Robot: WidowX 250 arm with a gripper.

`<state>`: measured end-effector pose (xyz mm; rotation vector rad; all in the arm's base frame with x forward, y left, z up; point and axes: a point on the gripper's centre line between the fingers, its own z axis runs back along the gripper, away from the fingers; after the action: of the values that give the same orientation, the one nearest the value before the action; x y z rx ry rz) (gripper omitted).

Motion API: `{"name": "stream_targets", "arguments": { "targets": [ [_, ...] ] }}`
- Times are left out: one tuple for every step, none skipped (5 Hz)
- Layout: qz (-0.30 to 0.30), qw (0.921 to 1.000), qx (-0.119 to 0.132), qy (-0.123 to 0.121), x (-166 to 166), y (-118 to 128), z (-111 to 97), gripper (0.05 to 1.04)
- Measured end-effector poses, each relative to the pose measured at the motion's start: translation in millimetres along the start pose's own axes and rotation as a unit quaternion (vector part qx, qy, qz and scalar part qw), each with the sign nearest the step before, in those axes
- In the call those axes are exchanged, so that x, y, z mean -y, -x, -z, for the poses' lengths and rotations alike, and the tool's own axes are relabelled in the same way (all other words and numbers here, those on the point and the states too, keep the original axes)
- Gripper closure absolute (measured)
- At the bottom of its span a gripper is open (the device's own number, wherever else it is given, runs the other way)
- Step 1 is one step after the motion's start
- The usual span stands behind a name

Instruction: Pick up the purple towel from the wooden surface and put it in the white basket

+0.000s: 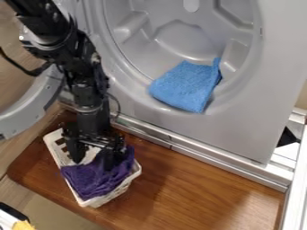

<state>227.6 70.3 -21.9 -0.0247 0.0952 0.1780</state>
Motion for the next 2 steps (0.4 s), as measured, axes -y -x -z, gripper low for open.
{"name": "stream_targets", "arguments": {
  "targets": [
    [0.009,0.9999,-0.001,0.006,5,0,-9,0.08],
    [0.024,0.9997,0.006,0.007,10,2,-25,0.083]
  ]
}}
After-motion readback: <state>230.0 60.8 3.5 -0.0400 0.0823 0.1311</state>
